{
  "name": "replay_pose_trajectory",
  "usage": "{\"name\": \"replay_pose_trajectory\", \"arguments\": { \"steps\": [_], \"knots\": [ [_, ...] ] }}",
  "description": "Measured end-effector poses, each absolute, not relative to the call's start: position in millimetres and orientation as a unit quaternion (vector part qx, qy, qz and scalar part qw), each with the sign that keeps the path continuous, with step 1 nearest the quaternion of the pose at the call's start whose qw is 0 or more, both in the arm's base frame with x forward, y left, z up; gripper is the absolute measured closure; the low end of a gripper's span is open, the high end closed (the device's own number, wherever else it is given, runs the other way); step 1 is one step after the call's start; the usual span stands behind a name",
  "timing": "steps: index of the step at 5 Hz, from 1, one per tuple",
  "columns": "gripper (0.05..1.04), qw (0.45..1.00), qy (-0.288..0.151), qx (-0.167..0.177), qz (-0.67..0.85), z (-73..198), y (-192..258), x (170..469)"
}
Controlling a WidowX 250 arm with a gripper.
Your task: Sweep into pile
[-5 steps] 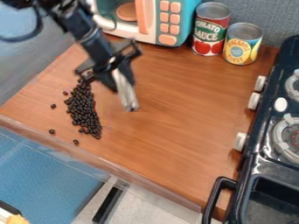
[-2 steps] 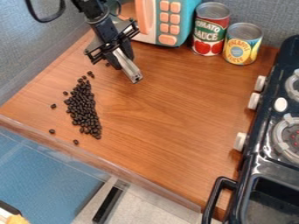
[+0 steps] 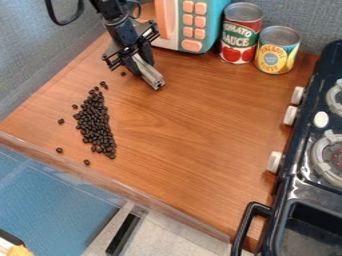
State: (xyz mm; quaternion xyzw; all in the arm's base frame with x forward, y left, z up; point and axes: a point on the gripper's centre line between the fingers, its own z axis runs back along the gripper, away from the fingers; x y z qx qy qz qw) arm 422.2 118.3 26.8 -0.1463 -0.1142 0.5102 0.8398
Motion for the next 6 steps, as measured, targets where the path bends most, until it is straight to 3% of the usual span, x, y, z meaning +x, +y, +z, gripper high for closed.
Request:
{"name": "replay_pose_trajectory", "arguments": {
  "steps": [2,6],
  "knots": [
    [0.712,0.835,-0.126,-0.142,0.516,20.0,122.3,416.2],
    [0.711,0.800,-0.153,-0.144,0.562,25.5,111.1,342.8]
  ]
}}
